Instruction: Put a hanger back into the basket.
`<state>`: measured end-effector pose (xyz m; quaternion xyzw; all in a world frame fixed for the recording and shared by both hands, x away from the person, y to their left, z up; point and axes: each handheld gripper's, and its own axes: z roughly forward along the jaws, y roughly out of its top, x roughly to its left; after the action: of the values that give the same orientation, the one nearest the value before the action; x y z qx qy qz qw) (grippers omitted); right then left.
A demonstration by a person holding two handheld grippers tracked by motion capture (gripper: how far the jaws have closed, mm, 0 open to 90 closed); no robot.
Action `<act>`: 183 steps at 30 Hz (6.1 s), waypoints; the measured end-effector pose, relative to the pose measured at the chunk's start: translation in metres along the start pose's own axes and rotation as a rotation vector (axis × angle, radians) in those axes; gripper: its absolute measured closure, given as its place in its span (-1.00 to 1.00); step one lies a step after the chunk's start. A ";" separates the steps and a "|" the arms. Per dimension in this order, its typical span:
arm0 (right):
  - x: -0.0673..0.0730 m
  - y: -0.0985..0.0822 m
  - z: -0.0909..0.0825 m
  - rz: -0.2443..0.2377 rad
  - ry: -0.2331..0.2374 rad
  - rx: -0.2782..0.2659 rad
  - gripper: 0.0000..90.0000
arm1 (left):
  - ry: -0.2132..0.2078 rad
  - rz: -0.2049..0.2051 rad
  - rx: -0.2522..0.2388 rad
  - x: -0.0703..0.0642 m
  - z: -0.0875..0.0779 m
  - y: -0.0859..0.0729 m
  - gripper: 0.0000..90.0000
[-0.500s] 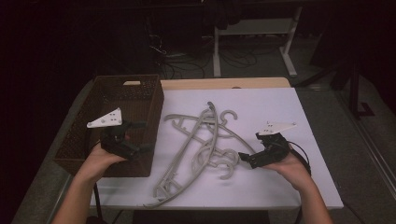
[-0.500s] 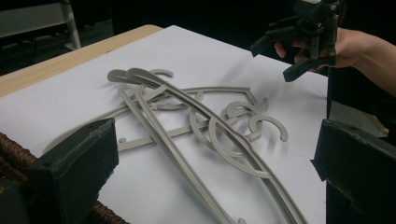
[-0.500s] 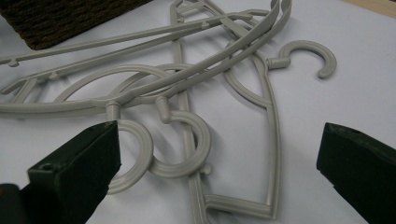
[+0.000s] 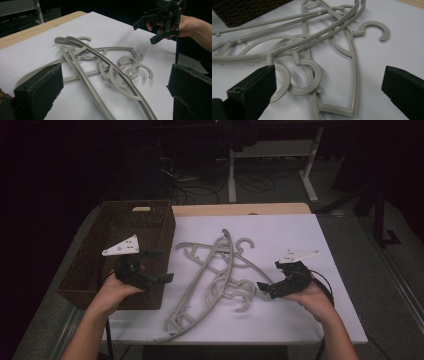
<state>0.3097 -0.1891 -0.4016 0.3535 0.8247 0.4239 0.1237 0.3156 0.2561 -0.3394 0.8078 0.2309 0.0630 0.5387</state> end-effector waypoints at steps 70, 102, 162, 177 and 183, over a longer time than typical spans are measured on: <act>-0.004 -0.002 0.006 -0.011 -0.001 0.023 -1.00 | -0.056 0.040 0.284 -0.056 0.112 -0.044 -1.00; -0.003 -0.002 0.007 -0.014 0.004 0.032 -1.00 | -0.058 0.035 0.544 -0.058 0.130 -0.063 -0.02; -0.004 -0.002 0.004 -0.008 0.015 0.025 -1.00 | 0.050 -0.101 0.323 -0.049 0.089 -0.018 0.82; -0.010 -0.008 0.001 0.013 0.017 0.007 -1.00 | -0.017 -0.055 0.270 -0.035 0.075 0.050 0.82; -0.013 -0.010 0.000 0.028 0.015 0.006 -1.00 | -0.028 -0.055 0.264 -0.032 0.070 0.074 0.82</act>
<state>0.3140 -0.2024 -0.4106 0.3621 0.8218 0.4258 0.1104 0.3347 0.1601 -0.2970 0.8659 0.2517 0.0060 0.4322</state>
